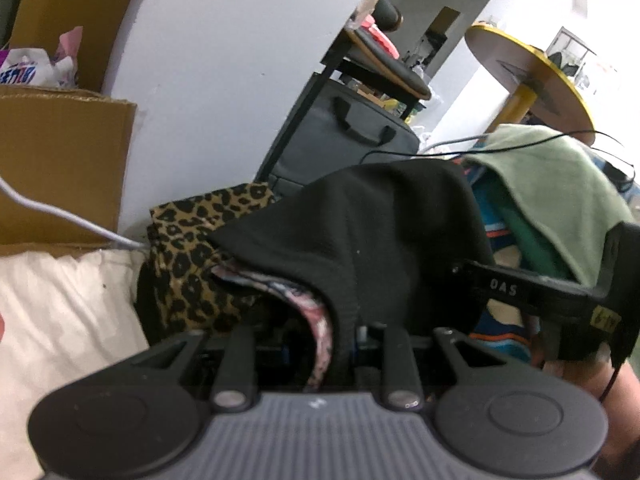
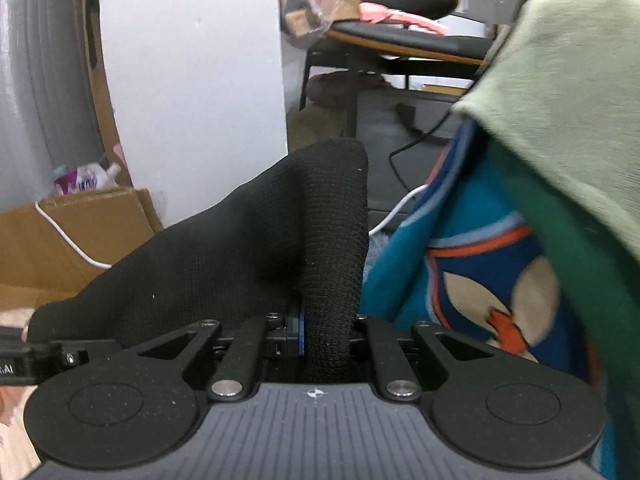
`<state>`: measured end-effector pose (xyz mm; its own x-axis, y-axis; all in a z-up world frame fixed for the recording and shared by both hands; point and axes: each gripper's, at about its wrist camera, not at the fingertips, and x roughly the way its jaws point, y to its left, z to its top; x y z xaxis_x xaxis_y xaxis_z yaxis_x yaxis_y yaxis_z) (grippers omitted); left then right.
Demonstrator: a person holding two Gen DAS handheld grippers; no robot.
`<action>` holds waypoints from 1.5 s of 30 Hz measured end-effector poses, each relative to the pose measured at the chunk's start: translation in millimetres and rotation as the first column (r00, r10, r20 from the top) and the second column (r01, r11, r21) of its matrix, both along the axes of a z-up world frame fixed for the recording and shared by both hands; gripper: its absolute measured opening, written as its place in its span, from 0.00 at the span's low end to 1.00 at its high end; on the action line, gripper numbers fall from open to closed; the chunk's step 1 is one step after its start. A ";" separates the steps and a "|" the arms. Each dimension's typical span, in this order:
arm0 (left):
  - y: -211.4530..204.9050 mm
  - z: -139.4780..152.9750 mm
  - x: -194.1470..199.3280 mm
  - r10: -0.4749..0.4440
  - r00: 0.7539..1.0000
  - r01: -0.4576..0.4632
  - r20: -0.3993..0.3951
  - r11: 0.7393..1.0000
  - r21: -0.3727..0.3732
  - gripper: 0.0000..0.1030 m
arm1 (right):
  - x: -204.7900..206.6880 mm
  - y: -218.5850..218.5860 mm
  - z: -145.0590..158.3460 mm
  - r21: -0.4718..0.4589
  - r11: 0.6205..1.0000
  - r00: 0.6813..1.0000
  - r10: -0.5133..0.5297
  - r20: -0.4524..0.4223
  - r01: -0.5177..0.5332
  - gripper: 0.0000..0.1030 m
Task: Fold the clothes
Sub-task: 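Carry the folded shorts with both tools toward the teal blanket pile, then lower the shorts onto the pile and open both tools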
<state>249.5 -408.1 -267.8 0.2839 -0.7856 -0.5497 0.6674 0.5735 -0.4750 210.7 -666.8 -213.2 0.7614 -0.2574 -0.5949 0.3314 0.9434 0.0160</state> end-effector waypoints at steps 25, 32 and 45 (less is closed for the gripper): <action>-3.7 -68.6 74.0 0.086 0.993 -0.087 -0.080 0.996 -0.004 0.27 | 144.0 -21.4 -60.4 -0.080 0.984 0.973 0.142 -0.182 -0.159 0.10; 4.8 -76.3 97.4 0.125 0.974 -0.129 -0.188 0.992 -0.012 0.37 | 136.2 -18.9 -80.7 -0.204 0.970 0.972 0.090 -0.219 -0.136 0.40; 15.3 -82.6 116.6 0.121 0.951 -0.139 -0.285 0.989 -0.045 0.38 | 48.1 1.5 -87.4 -0.065 0.994 0.995 0.079 -0.067 -0.083 0.40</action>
<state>366.1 -392.9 -350.4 0.2273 -0.7882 -0.5719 0.4239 0.6087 -0.6706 258.8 -665.3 -300.6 0.7419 -0.2378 -0.6269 0.2522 0.9653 -0.0677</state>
